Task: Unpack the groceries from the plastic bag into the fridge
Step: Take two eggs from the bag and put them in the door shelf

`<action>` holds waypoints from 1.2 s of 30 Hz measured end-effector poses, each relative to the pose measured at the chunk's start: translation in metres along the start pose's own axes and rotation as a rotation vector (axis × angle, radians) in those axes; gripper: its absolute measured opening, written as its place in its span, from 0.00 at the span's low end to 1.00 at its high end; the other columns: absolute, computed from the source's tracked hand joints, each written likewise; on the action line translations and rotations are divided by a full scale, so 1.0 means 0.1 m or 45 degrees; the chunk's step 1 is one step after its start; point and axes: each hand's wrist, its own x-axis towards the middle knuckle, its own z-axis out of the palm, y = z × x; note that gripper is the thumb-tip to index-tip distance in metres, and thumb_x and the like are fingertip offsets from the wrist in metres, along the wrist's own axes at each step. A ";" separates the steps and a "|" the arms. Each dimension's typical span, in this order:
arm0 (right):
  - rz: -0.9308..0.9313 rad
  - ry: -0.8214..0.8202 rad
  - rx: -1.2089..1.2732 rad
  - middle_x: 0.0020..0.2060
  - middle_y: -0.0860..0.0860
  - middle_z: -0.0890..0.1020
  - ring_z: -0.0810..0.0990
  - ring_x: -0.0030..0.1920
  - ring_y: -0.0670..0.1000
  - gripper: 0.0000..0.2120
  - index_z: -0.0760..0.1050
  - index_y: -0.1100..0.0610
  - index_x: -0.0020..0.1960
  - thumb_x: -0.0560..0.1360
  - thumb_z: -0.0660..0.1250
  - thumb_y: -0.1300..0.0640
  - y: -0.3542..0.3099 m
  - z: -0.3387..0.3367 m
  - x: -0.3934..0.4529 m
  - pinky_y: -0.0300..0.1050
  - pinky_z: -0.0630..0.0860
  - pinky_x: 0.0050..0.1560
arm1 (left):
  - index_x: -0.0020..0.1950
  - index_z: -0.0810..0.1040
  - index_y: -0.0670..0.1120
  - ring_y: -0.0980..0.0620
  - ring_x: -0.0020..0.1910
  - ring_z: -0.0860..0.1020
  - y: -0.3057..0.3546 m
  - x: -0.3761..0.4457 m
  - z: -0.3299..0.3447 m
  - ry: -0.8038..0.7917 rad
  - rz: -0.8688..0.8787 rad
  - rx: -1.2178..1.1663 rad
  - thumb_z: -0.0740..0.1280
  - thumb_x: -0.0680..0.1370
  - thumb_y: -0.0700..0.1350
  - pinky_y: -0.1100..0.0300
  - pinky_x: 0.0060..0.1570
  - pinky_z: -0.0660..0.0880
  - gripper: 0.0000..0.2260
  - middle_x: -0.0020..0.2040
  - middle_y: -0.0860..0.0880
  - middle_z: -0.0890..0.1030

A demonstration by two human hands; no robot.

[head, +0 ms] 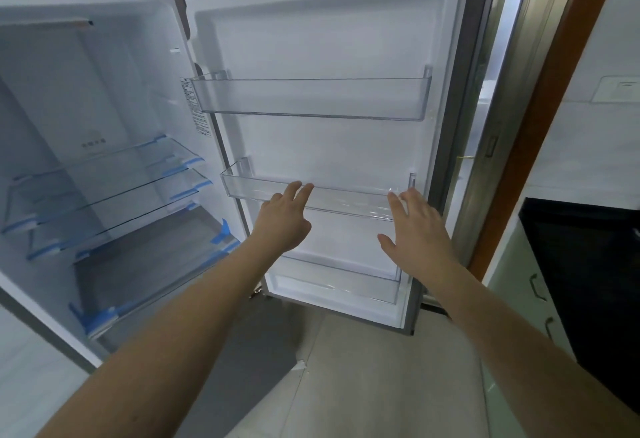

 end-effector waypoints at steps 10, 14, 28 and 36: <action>0.136 -0.041 -0.123 0.79 0.52 0.50 0.46 0.78 0.56 0.34 0.46 0.49 0.79 0.79 0.57 0.40 -0.24 -0.09 -0.16 0.54 0.38 0.73 | 0.80 0.48 0.47 0.40 0.72 0.62 -0.20 -0.08 -0.10 -0.080 0.227 0.099 0.62 0.78 0.47 0.48 0.66 0.65 0.34 0.80 0.43 0.53; 0.297 -0.032 -0.109 0.79 0.52 0.45 0.44 0.78 0.57 0.34 0.45 0.47 0.78 0.79 0.56 0.39 -0.43 -0.19 -0.26 0.59 0.44 0.76 | 0.80 0.46 0.48 0.42 0.77 0.53 -0.38 -0.16 -0.19 -0.061 0.328 0.018 0.60 0.80 0.53 0.47 0.72 0.58 0.34 0.80 0.43 0.49; 0.623 -0.176 -0.149 0.76 0.52 0.59 0.57 0.75 0.55 0.28 0.57 0.47 0.76 0.79 0.55 0.40 -1.09 -0.41 -1.21 0.54 0.55 0.73 | 0.79 0.55 0.53 0.49 0.79 0.49 -0.32 -0.75 -0.19 -0.050 0.686 -0.174 0.53 0.83 0.52 0.39 0.73 0.52 0.24 0.81 0.50 0.52; 0.824 -0.132 -0.322 0.76 0.54 0.62 0.59 0.76 0.55 0.28 0.58 0.52 0.76 0.80 0.54 0.43 -1.14 -0.71 -2.11 0.53 0.54 0.75 | 0.75 0.67 0.50 0.43 0.76 0.61 0.33 -1.27 -0.39 -0.012 1.028 -0.170 0.48 0.81 0.54 0.34 0.71 0.57 0.24 0.78 0.46 0.63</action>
